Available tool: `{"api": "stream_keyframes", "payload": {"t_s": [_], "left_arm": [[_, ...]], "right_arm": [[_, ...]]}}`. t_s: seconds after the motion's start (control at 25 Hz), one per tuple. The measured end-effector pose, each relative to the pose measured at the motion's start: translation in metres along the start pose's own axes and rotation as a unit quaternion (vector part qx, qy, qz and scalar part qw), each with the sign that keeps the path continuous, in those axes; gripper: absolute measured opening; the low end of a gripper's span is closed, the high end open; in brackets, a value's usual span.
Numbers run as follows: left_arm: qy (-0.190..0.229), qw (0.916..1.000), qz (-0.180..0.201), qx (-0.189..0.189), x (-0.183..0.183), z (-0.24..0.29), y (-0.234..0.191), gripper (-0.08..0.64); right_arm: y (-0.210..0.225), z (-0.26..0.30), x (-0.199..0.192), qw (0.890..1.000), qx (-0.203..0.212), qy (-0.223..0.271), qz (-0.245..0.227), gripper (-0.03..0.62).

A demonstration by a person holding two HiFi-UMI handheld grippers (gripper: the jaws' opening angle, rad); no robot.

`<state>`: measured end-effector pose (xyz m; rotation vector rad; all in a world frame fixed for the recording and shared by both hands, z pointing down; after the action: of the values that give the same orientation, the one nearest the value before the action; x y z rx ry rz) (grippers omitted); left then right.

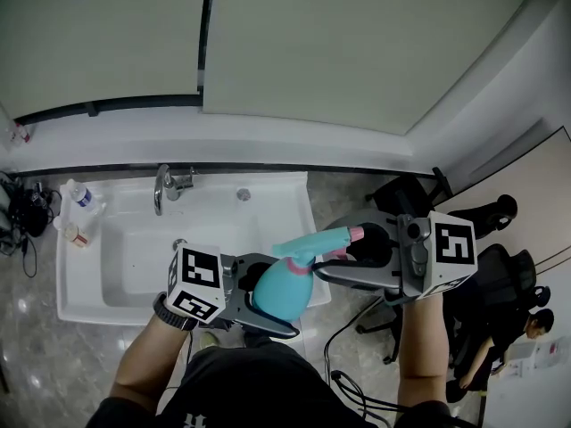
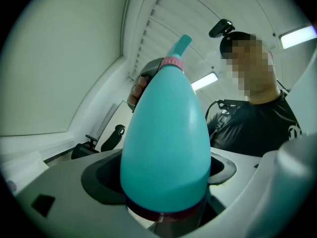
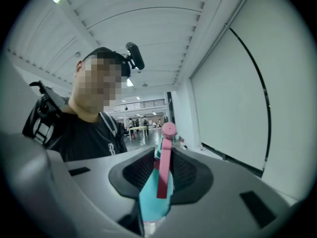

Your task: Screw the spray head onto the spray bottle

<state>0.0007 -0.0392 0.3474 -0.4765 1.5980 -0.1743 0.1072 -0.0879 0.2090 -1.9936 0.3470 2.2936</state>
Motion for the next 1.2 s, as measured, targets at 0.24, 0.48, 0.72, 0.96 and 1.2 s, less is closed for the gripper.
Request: {"api": "stream_keyframes", "payload": {"t_s": [0.24,0.48,0.72,0.96,1.2], "left_arm": [[-0.002,0.9881,-0.009,0.154,0.013,0.002,-0.018,0.437],[-0.01,0.9417,0.007,0.336,0.01,0.008,-0.032,0.437],[0.01,0.9667,-0.019,0.255,0.005,0.01,-0.031,0.437],[0.022,0.9921,-0.031,0.12,0.012,0.008,-0.021,0.437],[0.018,0.9884,-0.029,0.148,0.018,0.006,-0.027,0.437]], "right_arm": [[0.002,-0.014,0.005,0.982,-0.182,-0.026,0.047,0.071],[-0.004,-0.015,-0.009,0.93,-0.353,0.001,0.1,0.065],[-0.006,-0.014,-0.013,0.94,-0.329,0.018,0.084,0.068],[-0.014,-0.029,0.003,0.978,-0.183,0.057,0.081,0.16],[-0.023,-0.028,0.003,0.978,-0.201,0.015,0.063,0.16]]}}
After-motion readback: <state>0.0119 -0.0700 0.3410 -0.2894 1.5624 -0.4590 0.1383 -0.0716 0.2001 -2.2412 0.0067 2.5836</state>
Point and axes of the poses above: the fingertips, and each gripper's own axes: z forward along the fingers, y to its right, x out of its top, the point moved 8 cm from there along -z, backward along the fingers, and after that the axes turned 2 degrees about -x, right-handed, at the moved point
